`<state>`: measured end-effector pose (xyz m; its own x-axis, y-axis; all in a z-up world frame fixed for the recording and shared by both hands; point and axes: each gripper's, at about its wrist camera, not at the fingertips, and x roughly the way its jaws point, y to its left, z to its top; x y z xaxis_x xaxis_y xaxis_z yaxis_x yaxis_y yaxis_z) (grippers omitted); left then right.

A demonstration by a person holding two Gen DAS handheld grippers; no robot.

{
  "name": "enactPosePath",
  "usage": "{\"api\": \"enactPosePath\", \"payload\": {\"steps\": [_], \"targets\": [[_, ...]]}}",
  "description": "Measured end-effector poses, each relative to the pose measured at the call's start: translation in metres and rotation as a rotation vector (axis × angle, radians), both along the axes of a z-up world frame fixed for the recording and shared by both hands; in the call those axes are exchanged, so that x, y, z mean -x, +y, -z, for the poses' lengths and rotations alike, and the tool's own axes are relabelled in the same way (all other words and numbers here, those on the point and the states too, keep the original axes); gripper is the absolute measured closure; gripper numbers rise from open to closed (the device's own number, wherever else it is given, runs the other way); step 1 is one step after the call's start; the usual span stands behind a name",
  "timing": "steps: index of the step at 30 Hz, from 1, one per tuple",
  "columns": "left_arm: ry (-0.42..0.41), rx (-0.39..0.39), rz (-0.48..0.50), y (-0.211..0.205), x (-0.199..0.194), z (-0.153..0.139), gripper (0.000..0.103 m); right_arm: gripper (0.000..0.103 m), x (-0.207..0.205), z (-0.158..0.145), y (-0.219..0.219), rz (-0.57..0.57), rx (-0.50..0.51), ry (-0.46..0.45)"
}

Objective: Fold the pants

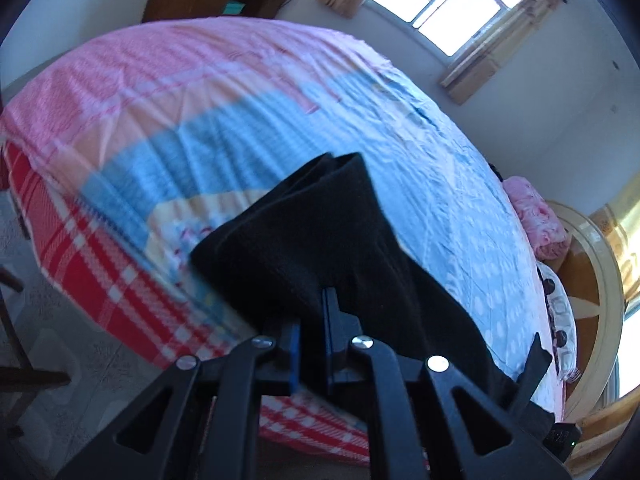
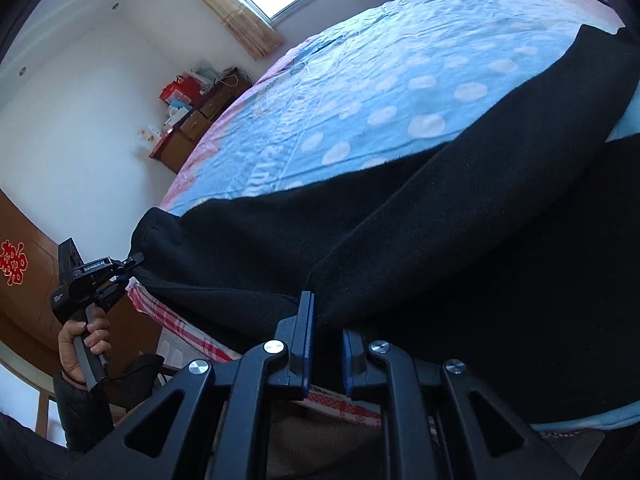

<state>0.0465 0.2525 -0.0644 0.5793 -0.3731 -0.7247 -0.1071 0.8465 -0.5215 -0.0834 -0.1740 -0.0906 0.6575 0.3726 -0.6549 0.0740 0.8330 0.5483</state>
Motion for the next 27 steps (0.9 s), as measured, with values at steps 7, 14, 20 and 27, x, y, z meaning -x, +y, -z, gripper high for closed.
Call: {"api": "enactPosePath", "payload": {"steps": [7, 14, 20, 27], "targets": [[0.033, -0.028, -0.056, 0.006, 0.018, 0.003, 0.093, 0.091, 0.001, -0.003, 0.004, -0.036, 0.027, -0.012], [0.014, -0.104, -0.027, -0.005, 0.006, 0.003, 0.091, 0.078, -0.003, 0.006, -0.007, -0.064, -0.049, 0.06], [0.066, -0.016, -0.055, 0.017, 0.005, -0.008, 0.083, 0.049, 0.023, -0.021, -0.017, -0.114, -0.047, 0.043], [-0.185, -0.41, -0.223, 0.01, 0.028, -0.075, 0.068, 0.049, -0.005, -0.065, -0.023, -0.182, -0.127, -0.119]]}}
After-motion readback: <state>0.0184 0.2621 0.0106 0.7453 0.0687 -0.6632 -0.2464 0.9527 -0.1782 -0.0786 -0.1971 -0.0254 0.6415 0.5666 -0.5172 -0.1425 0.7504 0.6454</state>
